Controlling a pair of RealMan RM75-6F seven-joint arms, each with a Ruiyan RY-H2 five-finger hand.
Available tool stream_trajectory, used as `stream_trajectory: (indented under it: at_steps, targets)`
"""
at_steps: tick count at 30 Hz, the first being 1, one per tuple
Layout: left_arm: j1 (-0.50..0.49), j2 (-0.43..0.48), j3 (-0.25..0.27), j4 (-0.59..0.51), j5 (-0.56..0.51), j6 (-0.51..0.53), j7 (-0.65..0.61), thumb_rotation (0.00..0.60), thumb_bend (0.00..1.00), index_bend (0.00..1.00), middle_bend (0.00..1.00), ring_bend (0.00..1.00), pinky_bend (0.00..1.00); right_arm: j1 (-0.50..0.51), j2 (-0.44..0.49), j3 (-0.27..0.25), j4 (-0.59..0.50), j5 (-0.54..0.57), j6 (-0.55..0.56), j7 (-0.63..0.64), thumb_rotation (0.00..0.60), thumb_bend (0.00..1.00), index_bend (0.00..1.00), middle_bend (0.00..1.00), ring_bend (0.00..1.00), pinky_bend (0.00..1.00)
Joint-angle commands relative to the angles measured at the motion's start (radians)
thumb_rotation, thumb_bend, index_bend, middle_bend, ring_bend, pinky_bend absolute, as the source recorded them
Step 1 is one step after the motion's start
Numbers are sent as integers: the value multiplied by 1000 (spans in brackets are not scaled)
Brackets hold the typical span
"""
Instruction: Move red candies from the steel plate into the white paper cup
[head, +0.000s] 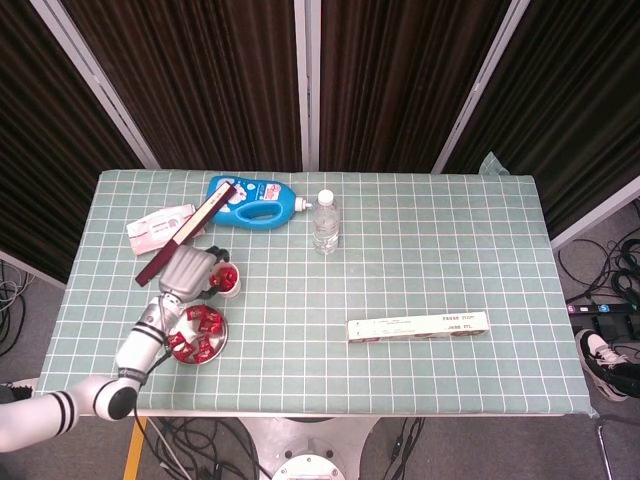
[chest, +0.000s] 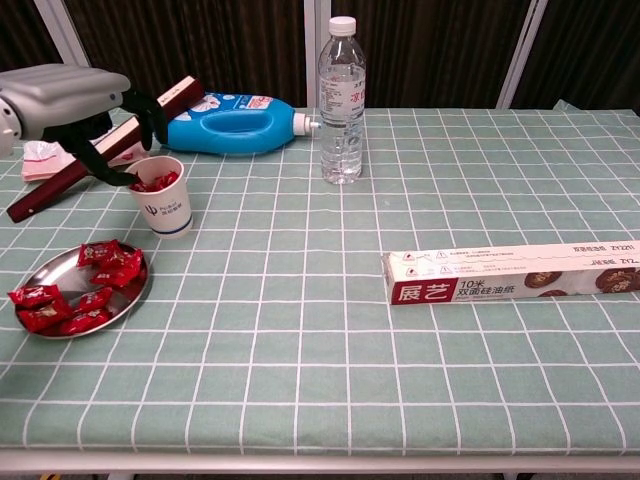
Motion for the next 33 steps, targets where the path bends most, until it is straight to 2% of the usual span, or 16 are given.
stream_trajectory:
  at_steps: [1,6,9,13,21,33]
  targets:
    - [75,62,31,-75,47,119,-42,600,221,398,477,920,1000,1,0,0,-1,-1,-1,-1,600,29,0,138,0,365]
    - [167,123,120,-130,132,204,-82,600,222,400,477,920,1000,4,-3,-2,3,-9,-2,2,600,28,0,138,0,365]
    - [205,134,174,-140,165,217,-81,600,227,405,478,920,1000,6,-4,-2,4,-13,-3,1,600,28,0,138,0,366]
    - [233,124,218,-145,171,207,-60,600,231,407,480,920,1000,9,-5,-3,0,-20,-4,-1,600,28,0,138,0,366]
    - [255,64,244,-103,164,172,-48,600,237,429,495,921,1000,8,-1,-5,-9,-26,3,-5,600,28,0,138,0,367]
    - [253,15,230,-59,93,118,27,600,238,432,502,922,1000,9,0,-6,-13,-22,0,-10,600,29,0,138,0,367]
